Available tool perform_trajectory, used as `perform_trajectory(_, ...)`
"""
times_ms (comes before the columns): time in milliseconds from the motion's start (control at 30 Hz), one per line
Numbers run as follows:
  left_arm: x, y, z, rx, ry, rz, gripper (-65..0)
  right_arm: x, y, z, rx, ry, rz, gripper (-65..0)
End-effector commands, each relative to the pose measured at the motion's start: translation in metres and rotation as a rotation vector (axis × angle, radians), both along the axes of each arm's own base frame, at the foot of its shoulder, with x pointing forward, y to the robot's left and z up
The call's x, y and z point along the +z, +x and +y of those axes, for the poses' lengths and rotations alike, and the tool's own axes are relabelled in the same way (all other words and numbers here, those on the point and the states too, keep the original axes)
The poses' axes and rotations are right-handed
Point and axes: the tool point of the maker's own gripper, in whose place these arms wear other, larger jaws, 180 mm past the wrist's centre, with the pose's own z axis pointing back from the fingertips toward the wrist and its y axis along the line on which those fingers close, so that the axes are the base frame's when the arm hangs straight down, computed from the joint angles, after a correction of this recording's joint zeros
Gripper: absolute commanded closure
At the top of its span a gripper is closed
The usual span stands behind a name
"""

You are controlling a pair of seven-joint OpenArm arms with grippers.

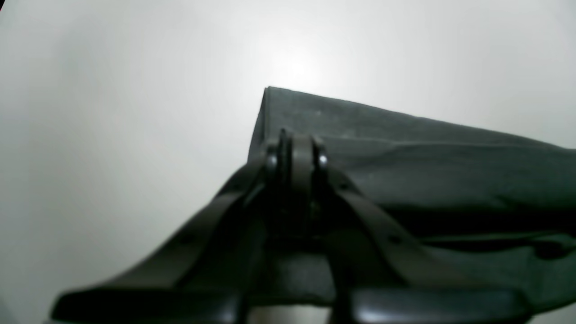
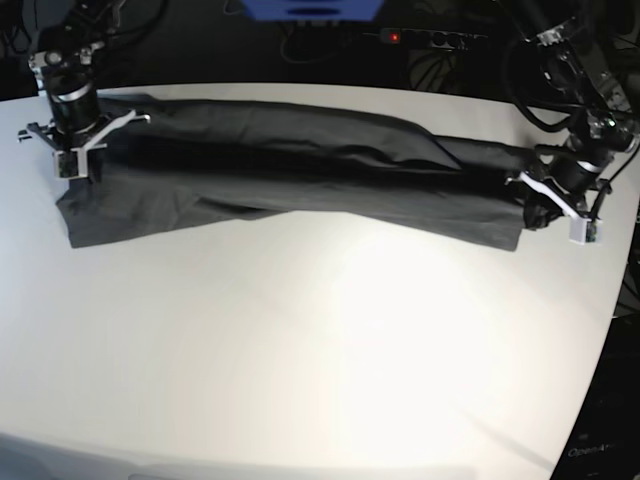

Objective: Fold the T-shirt properly

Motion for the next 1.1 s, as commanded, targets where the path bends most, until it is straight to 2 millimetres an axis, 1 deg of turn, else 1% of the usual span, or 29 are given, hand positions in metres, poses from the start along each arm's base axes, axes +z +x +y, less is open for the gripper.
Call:
perform_trajectory(0, 0.015, 0.008, 0.005, 0.005, 0.011, -0.056, -2.4, 0.012, 0.0, -0.002, 0.003, -0.009, -0.041, -1.5)
perform_trajectory(67, 0.014, 0.008, 0.005, 0.006, 0.008, -0.052, -2.4, 0.017, -0.005, 0.001, 0.018, -0.007, -0.068, -1.5)
perform_trajectory(167, 0.014, 0.008, 0.005, 0.006, 0.007, -0.053, -2.4, 0.02, -0.015, 0.005, 0.04, -0.004, -0.095, -1.5)
perform_trajectory(333, 0.014, 0.008, 0.005, 0.006, 0.008, -0.054, -2.4, 0.015, -0.029, 0.007, 0.047, 0.007, -0.081, -1.5)
perform_trajectory(433, 0.013, 0.007, 0.006, 0.008, 0.008, -0.049, -2.4, 0.016, -0.038, 0.011, 0.035, 0.065, -0.1, -1.5)
perform_trajectory(467, 0.011, 0.003, 0.008, 0.016, 0.011, -0.041, -2.4, 0.016, -0.041, 0.012, 0.033, 0.076, -0.1, -1.5)
perform_trajectory(533, 0.01, -0.003, 0.018, 0.048, 0.018, -0.033, -2.4, 0.015, -0.042, 0.012, 0.031, 0.084, -0.1, -1.5)
perform_trajectory(633, 0.011, -0.006, 0.025, 0.07, 0.025, -0.031, -2.4, 0.015, -0.044, 0.012, 0.029, 0.084, -0.097, -1.5)
perform_trajectory(700, 0.007, -0.015, 0.03, 0.082, 0.03, -0.012, -2.4, 0.015, -0.045, 0.011, 0.028, 0.083, -0.094, -1.5)
perform_trajectory(767, 0.004, -0.022, 0.032, 0.086, 0.03, -0.002, -2.4, 0.013, -0.046, 0.011, 0.026, 0.085, -0.089, -1.5)
perform_trajectory(833, -0.001, -0.027, 0.033, 0.088, 0.031, 0.014, -2.4, 0.007, -0.049, 0.011, 0.019, 0.096, -0.076, -1.5)
perform_trajectory(1000, -0.003, -0.028, 0.032, 0.09, 0.028, 0.021, -2.4, 0.002, -0.051, 0.011, 0.014, 0.107, -0.063, -1.5)
perform_trajectory(1067, -0.004, -0.028, 0.032, 0.091, 0.026, 0.021, -2.4, -0.005, -0.054, 0.011, 0.005, 0.123, -0.052, -1.5)
